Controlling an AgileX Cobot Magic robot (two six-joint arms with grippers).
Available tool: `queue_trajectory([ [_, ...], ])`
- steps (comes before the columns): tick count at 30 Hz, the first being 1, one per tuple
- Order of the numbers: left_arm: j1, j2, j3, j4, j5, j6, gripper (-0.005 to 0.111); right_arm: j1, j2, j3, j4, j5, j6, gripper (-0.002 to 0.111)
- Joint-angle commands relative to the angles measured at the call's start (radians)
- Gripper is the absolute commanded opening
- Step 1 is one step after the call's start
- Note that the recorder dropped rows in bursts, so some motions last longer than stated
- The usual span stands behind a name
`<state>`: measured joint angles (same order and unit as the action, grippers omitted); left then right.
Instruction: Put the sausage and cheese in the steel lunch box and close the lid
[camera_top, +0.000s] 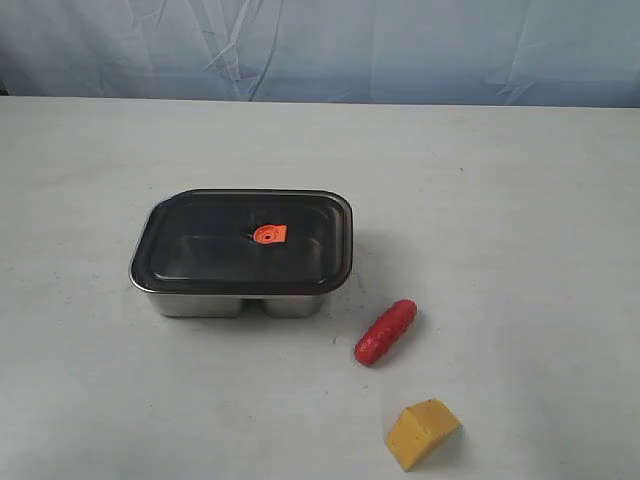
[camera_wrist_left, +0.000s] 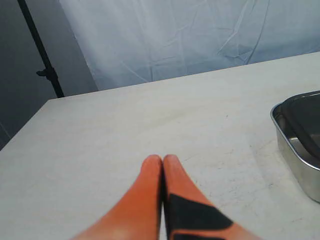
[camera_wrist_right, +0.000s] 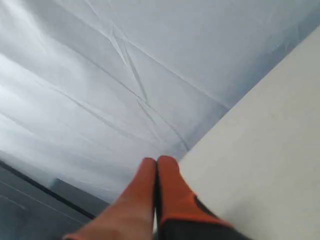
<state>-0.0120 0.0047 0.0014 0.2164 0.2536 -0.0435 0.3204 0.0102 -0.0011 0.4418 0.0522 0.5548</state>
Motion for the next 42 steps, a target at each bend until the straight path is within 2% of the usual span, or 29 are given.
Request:
queue_trajectory([
  [1,0.0,-0.005,-0.001,0.007,-0.014,-0.002,0.0,-0.006,-0.006,0.001,0.074,-0.154,0.021,-0.001],
  [4,0.0,-0.005,-0.001,0.007,-0.014,-0.002,0.0,-0.006,-0.006,0.001,0.057,-0.328,-0.087,-0.001],
  [6,0.0,-0.005,-0.001,0.007,-0.014,-0.002,0.0,0.006,-0.004,-0.042,0.006,-0.202,-0.012,-0.001],
  [7,0.0,-0.005,-0.001,0.007,-0.014,-0.002,0.0,0.022,0.023,-0.136,-0.156,0.051,-0.014,-0.001],
  [9,0.0,-0.005,-0.001,0.007,-0.014,-0.002,0.0,0.041,0.108,-0.243,-0.215,0.247,-0.083,-0.001],
  [14,0.0,-0.005,-0.001,0.007,-0.014,-0.002,0.0,0.062,0.567,-0.469,-0.152,0.348,-0.298,-0.001],
  [16,0.0,-0.005,-0.001,0.007,-0.014,-0.002,0.0,0.062,0.838,-0.571,-0.069,0.474,-0.399,-0.001],
  [18,0.0,-0.005,-0.001,0.007,-0.014,-0.002,0.0,0.062,1.094,-0.685,0.073,0.585,-0.62,-0.001],
  [24,-0.011,-0.005,-0.001,0.006,-0.014,-0.002,0.0,0.05,1.442,-0.833,0.599,0.674,-1.115,-0.001],
  [27,-0.021,-0.005,-0.001,0.006,-0.014,-0.002,0.0,0.015,1.574,-0.862,0.843,0.761,-1.309,-0.001],
  [29,-0.021,-0.005,-0.001,0.006,-0.014,-0.002,0.0,-0.008,1.648,-0.876,0.943,0.837,-1.397,-0.001],
  [32,-0.021,-0.005,-0.001,0.006,-0.014,-0.002,0.0,-0.03,1.746,-0.892,0.985,0.901,-1.43,-0.001],
  [39,-0.021,-0.005,-0.001,0.006,-0.014,-0.002,0.0,-0.03,1.868,-0.892,1.003,0.852,-1.43,0.0],
  [42,-0.021,-0.005,-0.001,0.006,-0.014,-0.002,0.0,-0.03,1.876,-0.892,1.003,0.833,-1.43,0.017],
])
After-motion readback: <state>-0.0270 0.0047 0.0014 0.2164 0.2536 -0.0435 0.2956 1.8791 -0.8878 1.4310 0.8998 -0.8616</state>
